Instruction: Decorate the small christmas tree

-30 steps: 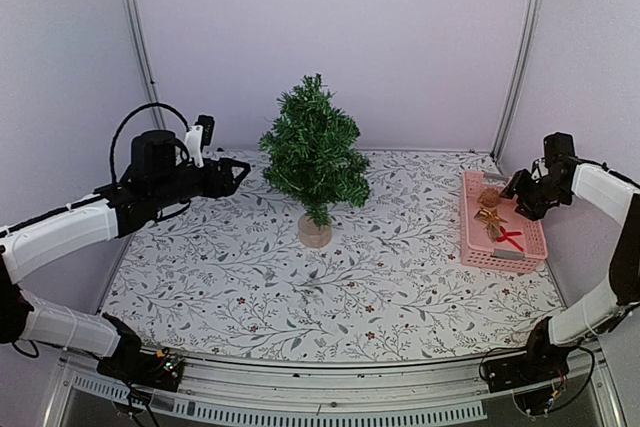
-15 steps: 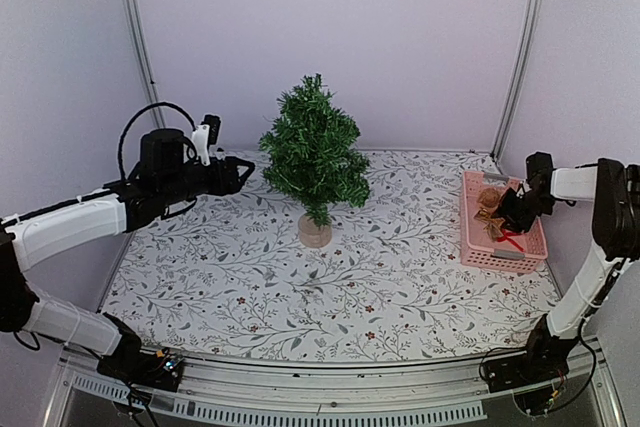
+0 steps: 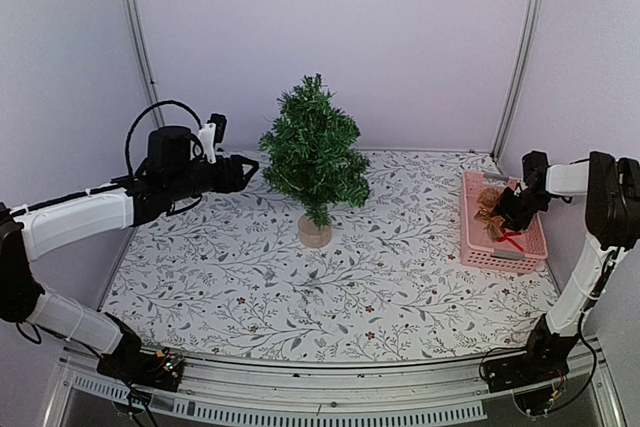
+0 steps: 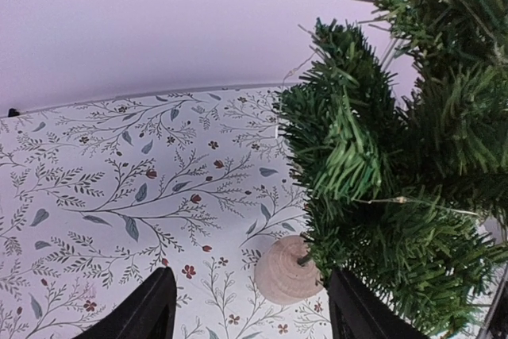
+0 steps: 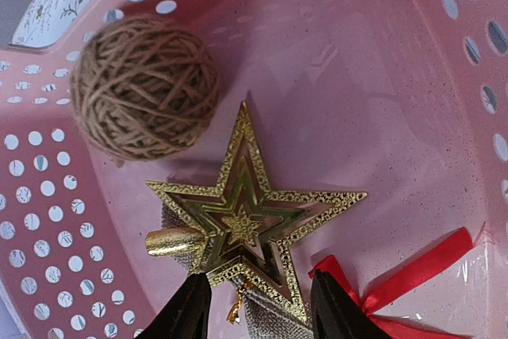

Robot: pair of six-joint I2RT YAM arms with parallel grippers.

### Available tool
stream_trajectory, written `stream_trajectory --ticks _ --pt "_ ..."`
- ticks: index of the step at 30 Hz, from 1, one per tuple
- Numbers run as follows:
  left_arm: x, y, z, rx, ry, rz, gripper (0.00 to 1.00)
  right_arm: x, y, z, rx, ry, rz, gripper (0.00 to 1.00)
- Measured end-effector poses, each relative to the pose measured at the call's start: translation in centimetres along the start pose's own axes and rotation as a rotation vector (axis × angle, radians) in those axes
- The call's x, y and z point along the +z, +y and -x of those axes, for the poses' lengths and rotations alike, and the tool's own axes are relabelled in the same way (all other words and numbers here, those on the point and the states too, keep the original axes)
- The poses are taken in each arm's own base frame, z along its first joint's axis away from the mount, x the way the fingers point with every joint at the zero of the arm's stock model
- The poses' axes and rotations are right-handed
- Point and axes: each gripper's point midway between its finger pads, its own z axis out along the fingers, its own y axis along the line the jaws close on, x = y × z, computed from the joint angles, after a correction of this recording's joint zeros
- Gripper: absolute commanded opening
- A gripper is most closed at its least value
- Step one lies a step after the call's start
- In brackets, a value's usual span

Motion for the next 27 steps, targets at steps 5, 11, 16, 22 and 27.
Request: stream_trajectory --ticks 5,11,16,22,27 --pt "0.1 0.0 0.2 0.003 -0.003 -0.001 0.67 1.4 -0.3 -0.9 0.000 0.043 0.007 0.42" --pt "0.2 0.0 0.1 0.005 0.000 0.000 0.67 1.7 0.5 -0.4 -0.008 0.039 0.051 0.26" --pt "0.1 0.0 0.1 0.006 -0.002 0.002 0.66 1.7 0.9 -0.1 -0.010 0.028 0.073 0.22" --pt "0.1 0.0 0.2 0.006 -0.002 0.002 0.66 0.7 1.7 0.6 -0.025 -0.006 0.099 0.12" --pt "0.1 0.0 0.2 0.007 -0.002 0.002 0.66 -1.3 2.9 1.8 -0.050 -0.066 0.134 0.01"
